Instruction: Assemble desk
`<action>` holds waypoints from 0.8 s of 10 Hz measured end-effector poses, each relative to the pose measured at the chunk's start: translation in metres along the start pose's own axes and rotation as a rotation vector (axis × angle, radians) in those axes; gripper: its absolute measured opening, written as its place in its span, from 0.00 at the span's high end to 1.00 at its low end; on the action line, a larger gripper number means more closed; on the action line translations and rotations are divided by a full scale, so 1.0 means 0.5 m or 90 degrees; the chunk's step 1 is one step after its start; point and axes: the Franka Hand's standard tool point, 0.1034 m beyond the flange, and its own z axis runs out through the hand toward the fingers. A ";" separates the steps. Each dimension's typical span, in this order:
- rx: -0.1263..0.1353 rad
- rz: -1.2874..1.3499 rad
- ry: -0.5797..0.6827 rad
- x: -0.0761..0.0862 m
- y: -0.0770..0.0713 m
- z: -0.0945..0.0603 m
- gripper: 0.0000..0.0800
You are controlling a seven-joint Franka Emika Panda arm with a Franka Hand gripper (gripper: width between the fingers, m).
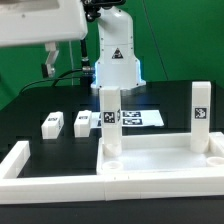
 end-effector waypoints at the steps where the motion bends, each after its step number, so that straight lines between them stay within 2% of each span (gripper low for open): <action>1: 0.016 0.038 -0.012 -0.033 -0.003 0.024 0.19; 2: 0.023 0.100 -0.027 -0.057 -0.008 0.044 0.19; 5: 0.026 0.122 -0.030 -0.058 -0.009 0.045 0.19; 6: 0.033 0.123 -0.043 -0.065 -0.009 0.047 0.19; 7: 0.044 0.132 -0.044 -0.075 0.006 0.051 0.19; 8: 0.066 0.142 -0.102 -0.112 0.002 0.058 0.19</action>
Offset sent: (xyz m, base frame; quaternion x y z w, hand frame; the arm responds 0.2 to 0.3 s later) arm 0.0000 0.0000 0.0000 0.0000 0.0000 0.0000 1.0000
